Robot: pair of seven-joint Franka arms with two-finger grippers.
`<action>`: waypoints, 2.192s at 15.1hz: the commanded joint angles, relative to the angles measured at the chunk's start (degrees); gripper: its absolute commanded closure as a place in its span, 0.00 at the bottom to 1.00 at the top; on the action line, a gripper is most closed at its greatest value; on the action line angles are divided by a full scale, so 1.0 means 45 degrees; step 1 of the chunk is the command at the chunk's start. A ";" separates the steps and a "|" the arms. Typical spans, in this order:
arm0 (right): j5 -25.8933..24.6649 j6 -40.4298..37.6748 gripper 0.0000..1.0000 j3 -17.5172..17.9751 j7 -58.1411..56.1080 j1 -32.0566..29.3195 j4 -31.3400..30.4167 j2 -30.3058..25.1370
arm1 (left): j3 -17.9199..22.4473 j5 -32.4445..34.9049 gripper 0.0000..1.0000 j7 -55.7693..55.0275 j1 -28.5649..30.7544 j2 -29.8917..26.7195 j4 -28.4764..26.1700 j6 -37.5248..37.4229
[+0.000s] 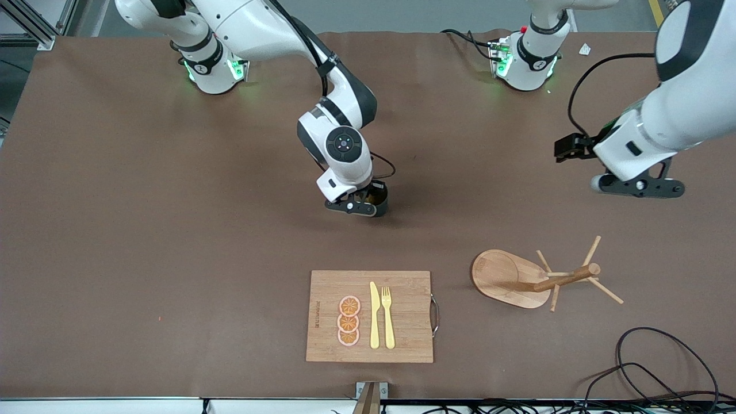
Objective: Pass cup and hang on rack
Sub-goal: 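Lift the teal mug with the right gripper toward the table middle, then set the mug down with the right gripper while the left gripper approaches, then grasp the mug handle with the left gripper while the right gripper withdraws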
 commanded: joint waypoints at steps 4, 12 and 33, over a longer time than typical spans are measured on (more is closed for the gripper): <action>0.0149 -0.0648 0.00 -0.0004 -0.0384 -0.0191 0.0487 -0.0261 | -0.0096 -0.0150 0.00 -0.1170 -0.1099 0.0721 0.0323 0.0855; 0.0091 -0.4435 0.00 -0.0062 -0.4403 -0.2668 0.0273 -0.2603 | -0.0096 -0.0150 0.00 -0.5156 -0.3424 0.2263 0.0342 0.3158; -0.1999 -0.8130 0.00 -0.0140 -1.0579 -1.0327 -0.1312 -0.7548 | 0.0158 0.6309 0.04 -2.2649 -1.1002 0.7848 0.1983 0.7282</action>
